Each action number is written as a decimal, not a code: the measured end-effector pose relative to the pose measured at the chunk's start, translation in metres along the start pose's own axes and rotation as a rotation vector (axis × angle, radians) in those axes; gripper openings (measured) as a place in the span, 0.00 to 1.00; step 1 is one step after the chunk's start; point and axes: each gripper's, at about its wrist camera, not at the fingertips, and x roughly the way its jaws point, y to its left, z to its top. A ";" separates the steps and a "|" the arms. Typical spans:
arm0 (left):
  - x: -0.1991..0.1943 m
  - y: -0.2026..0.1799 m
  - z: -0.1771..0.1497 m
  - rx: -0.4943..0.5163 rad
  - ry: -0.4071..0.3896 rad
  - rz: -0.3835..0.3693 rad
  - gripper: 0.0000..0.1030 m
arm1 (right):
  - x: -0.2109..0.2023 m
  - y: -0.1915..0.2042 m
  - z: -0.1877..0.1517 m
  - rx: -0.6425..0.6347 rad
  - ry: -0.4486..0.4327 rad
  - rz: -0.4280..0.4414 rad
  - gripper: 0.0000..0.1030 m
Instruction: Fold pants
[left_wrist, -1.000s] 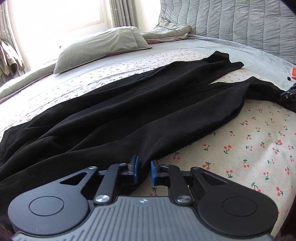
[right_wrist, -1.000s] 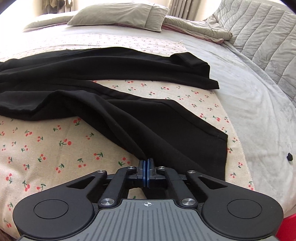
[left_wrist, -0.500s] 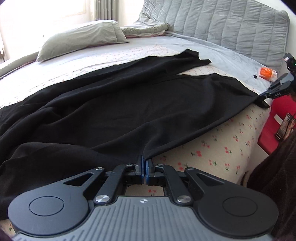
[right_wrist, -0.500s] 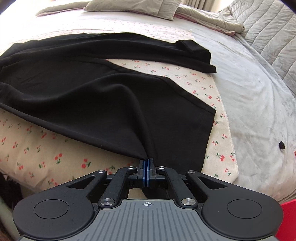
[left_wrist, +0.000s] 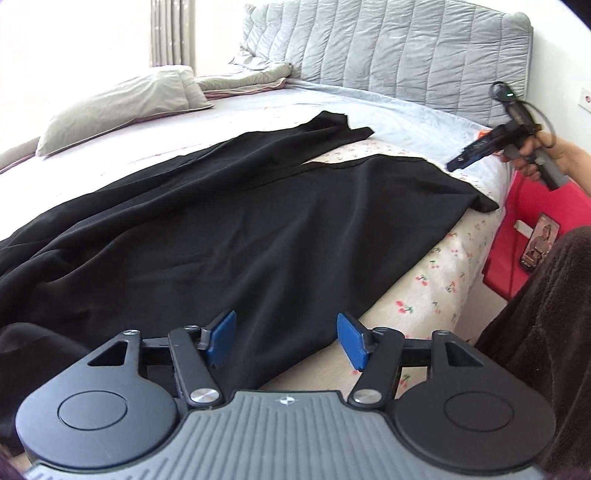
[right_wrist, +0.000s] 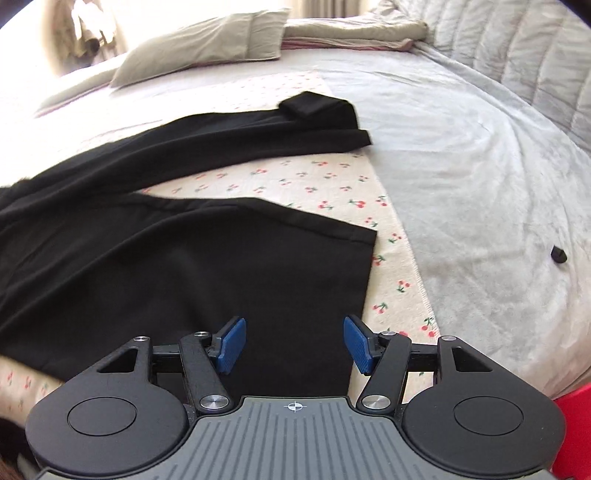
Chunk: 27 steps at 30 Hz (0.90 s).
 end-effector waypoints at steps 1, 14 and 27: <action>0.006 -0.007 0.001 0.013 -0.002 -0.021 0.63 | 0.014 -0.008 0.004 0.045 -0.002 -0.012 0.53; 0.070 -0.074 0.012 0.250 -0.026 -0.070 0.31 | 0.062 -0.045 0.038 0.181 -0.131 -0.070 0.01; 0.075 -0.082 0.019 0.244 -0.043 -0.080 0.55 | 0.077 -0.027 0.072 0.088 -0.119 -0.236 0.17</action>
